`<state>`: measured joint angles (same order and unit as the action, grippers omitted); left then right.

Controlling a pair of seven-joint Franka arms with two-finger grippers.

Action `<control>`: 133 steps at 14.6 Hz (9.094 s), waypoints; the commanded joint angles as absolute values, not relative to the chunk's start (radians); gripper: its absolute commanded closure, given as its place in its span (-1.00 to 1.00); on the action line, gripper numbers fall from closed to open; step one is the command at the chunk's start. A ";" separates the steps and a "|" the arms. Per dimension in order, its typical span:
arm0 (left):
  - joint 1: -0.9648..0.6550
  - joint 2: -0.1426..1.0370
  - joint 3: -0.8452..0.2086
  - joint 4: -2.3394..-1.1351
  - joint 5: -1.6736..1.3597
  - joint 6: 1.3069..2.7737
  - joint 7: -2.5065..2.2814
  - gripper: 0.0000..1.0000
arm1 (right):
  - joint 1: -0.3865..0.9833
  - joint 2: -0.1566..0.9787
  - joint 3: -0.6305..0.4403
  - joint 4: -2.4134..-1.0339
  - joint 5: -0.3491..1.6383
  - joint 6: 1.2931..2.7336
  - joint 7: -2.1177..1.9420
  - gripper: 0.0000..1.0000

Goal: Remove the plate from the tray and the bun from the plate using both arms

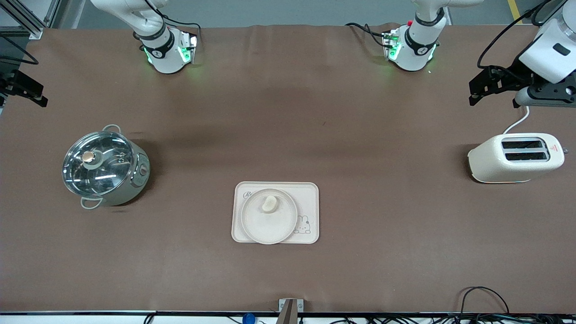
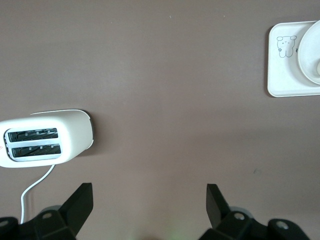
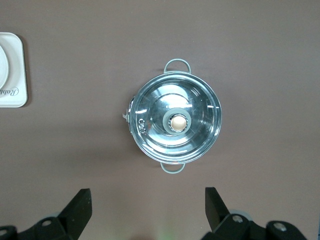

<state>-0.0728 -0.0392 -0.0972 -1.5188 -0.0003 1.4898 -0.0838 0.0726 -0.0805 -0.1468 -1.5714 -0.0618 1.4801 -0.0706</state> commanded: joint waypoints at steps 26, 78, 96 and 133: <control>-0.051 -0.031 -0.089 -1.494 -0.005 1.470 -0.075 -1.00 | 0.506 0.839 -0.141 -1.448 0.756 2.450 0.028 -0.65; -0.899 0.739 -0.097 -1.485 0.044 2.243 -0.962 -0.82 | 0.171 0.002 -0.235 -1.746 0.041 1.629 -0.103 -1.00; -0.818 0.688 -0.086 -1.483 0.044 2.171 -1.029 0.26 | -0.040 -0.063 -0.063 -1.623 0.042 1.388 -0.063 -1.00; -0.045 -0.102 -0.100 -1.616 0.011 1.589 -0.028 -1.00 | -0.048 -0.074 -0.061 -1.666 -0.025 1.585 -0.074 -1.00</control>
<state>-0.0813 -0.0067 -0.0947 -1.4974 0.0636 1.5775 -0.0826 -0.0476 -0.0578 -0.0600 -1.6597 -0.0148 1.5990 -0.0772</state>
